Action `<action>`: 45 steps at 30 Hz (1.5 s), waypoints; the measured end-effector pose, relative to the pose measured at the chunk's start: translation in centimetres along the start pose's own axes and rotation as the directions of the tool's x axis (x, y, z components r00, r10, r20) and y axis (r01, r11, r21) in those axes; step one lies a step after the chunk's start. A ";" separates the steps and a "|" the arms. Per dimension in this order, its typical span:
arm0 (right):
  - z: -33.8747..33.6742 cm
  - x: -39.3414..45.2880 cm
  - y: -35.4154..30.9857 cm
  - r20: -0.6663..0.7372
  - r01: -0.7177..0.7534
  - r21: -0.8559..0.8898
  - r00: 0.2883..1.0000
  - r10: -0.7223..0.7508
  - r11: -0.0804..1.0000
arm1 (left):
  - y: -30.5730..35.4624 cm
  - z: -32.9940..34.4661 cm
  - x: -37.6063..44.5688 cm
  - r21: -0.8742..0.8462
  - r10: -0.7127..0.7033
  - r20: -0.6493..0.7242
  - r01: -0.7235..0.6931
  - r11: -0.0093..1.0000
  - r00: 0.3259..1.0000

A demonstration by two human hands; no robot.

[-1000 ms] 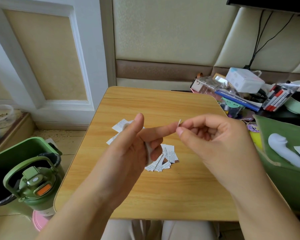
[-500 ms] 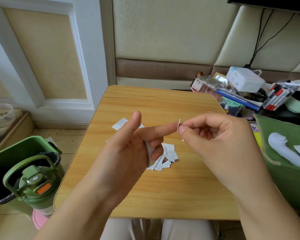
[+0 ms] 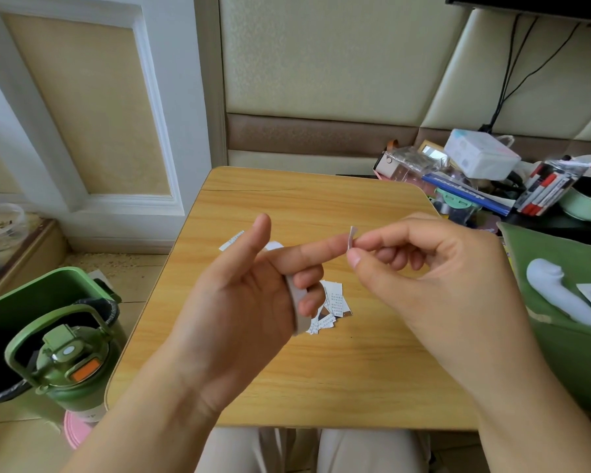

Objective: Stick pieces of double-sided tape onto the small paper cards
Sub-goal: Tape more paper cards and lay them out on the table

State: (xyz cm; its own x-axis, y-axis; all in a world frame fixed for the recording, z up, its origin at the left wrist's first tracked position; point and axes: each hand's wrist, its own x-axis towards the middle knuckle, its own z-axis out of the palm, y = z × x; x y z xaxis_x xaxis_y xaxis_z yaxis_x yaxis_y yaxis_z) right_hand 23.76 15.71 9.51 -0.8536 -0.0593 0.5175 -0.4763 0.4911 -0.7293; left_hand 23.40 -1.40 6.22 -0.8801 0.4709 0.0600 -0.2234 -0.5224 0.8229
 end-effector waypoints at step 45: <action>-0.4 -0.3 -1.0 -0.052 0.302 -0.298 0.942 -0.331 0.905 | 0.6 0.2 -0.7 -0.030 0.007 0.074 -0.005 1.000 0.997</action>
State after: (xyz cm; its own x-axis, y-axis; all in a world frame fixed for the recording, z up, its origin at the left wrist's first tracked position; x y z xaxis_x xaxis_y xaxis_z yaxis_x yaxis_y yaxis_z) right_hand 24.60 15.62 10.29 -0.6352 -0.1731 0.7527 -0.6260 0.6861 -0.3706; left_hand 23.94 -1.83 6.80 -0.8484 0.5182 0.1076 -0.2314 -0.5461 0.8051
